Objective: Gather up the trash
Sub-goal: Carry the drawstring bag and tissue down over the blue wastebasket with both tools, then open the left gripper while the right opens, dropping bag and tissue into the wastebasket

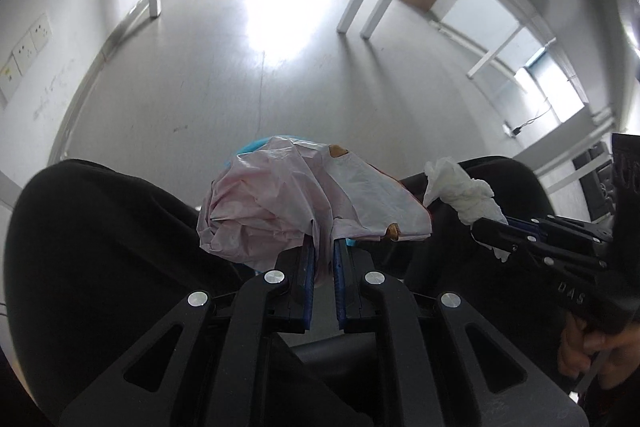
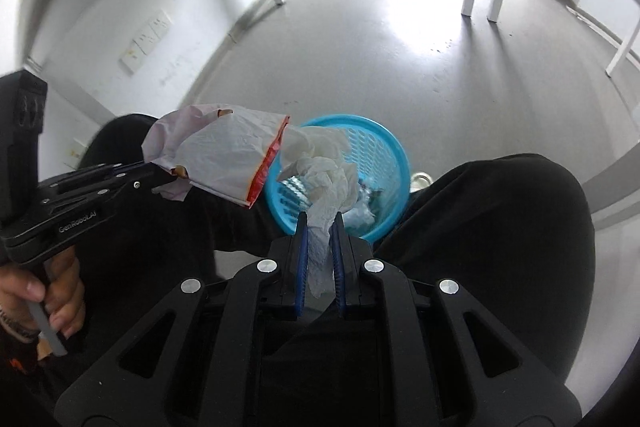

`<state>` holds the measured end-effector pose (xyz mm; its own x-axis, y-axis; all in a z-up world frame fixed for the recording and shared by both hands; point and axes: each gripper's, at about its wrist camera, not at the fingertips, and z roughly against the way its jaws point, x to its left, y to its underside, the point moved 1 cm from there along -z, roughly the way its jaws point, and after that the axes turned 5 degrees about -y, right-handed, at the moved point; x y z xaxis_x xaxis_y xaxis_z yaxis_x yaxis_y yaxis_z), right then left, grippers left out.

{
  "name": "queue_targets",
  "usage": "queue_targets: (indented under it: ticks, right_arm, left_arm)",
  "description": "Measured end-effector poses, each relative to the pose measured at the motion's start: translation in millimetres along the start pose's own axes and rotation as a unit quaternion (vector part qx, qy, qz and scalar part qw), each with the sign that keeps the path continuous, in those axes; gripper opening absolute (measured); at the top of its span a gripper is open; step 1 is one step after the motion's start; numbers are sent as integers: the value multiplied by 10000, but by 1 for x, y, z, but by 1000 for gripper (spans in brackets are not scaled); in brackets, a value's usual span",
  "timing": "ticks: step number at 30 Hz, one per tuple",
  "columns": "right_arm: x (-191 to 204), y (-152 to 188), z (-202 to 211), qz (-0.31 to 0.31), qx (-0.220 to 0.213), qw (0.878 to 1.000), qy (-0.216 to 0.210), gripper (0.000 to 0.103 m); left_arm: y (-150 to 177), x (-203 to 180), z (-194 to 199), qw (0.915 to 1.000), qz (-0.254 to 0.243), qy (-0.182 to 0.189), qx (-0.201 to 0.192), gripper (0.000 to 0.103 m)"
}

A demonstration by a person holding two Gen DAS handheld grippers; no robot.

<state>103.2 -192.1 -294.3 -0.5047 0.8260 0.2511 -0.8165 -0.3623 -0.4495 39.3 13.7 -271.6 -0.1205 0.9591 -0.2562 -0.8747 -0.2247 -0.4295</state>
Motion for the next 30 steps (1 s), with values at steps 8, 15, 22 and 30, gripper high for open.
queue_targets:
  ticks: [8,15,22,30]
  right_arm:
    - [-11,-21,-56,-266,643,9975,117,10]
    - [-17,-35,-92,-358,884,9952,237,10]
    - [-35,-48,-132,-626,1306,9893,162,10]
    - [-55,-59,-186,-905,1739,9804,212,10]
  left_arm:
    - [-19,19,-48,9951,626,-137,749,7]
    - [-31,31,-84,9885,952,-68,1176,7]
    - [-38,43,-115,9810,1229,7,1503,7]
    - [-41,63,-163,9602,1938,242,1997,7]
